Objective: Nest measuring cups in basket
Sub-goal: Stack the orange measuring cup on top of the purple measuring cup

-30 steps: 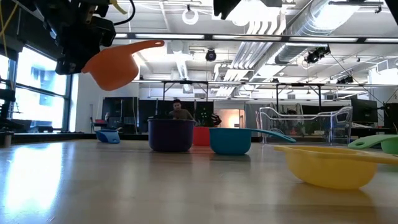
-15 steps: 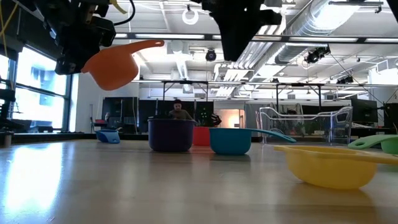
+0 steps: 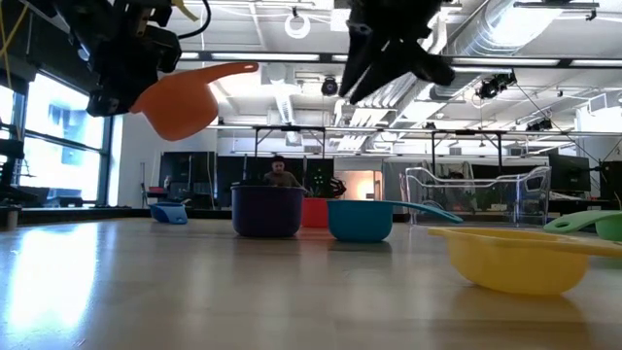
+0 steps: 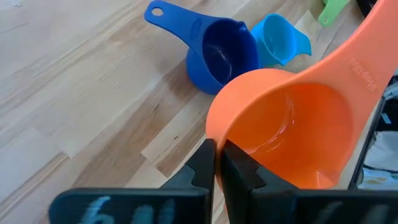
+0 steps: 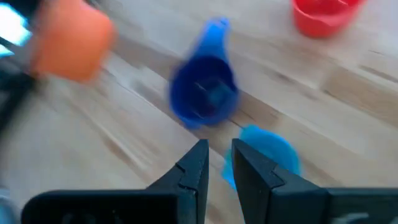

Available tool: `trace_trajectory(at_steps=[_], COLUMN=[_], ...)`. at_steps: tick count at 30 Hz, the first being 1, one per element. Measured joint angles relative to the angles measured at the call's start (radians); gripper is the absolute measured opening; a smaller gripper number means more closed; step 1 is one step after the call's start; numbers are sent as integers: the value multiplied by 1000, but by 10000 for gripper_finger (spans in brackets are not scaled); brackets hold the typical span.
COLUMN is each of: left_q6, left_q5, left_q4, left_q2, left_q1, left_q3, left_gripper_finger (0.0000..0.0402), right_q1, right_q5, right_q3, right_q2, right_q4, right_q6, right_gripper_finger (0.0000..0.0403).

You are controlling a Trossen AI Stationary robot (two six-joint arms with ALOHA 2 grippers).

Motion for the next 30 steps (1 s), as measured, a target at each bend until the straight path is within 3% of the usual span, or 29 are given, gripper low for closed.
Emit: trace_trajectory(at_steps=[5,10,20,30], left_q6=[-9,-34,-60,-45], left_q5=[-26,-73,-169,-192], left_q4=[4,12,72,167], left_q2=[0,0,0,0], left_q1=[0,1,2,2], left_q3=[0,0,0,0], left_gripper_finger=[7,7,7,7], right_q1=[-10,-15,-21,-78], right_q5=[37,51,142,62], right_q3=[-176,-244,-256,-255], right_q2=[-60,-49,-42,-42], right_q4=[421,673,731,809], right_q6=[21,31,-97,-155], right_gripper_finger=[61,62,62,63])
